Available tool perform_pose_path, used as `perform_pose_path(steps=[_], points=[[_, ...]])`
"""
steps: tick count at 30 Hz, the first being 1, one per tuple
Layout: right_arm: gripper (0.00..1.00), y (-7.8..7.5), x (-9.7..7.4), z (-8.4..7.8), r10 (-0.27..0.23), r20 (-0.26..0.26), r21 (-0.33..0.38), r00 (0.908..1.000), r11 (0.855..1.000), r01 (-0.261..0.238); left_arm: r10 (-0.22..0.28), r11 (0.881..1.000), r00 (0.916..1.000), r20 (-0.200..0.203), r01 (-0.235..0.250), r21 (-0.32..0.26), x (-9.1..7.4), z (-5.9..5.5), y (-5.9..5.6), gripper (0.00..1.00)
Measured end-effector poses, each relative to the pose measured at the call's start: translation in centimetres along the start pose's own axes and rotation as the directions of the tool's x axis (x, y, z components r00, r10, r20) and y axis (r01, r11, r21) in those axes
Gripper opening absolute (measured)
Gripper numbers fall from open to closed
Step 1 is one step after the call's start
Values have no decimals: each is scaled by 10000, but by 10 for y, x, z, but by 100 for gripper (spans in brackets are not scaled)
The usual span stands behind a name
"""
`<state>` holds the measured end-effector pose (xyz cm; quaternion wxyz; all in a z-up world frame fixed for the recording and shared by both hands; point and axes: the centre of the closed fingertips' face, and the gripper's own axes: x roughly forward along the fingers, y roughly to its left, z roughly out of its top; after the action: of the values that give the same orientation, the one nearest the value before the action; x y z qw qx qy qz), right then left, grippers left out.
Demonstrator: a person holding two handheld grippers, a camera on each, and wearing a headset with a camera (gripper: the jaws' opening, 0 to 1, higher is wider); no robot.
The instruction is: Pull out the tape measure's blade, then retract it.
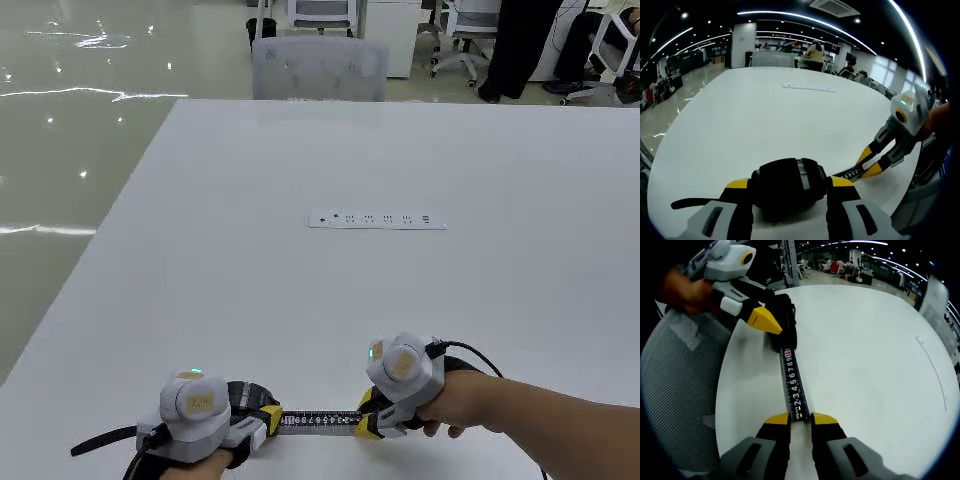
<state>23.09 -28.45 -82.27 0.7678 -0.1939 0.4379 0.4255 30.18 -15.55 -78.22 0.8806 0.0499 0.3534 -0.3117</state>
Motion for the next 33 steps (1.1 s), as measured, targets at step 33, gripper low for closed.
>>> perform_pose_path(steps=[33], points=[[14,6,17,26,212,178,-49,9996,9998,-211,-10,9999,10000,-56,9,-141,1,1,0,55]])
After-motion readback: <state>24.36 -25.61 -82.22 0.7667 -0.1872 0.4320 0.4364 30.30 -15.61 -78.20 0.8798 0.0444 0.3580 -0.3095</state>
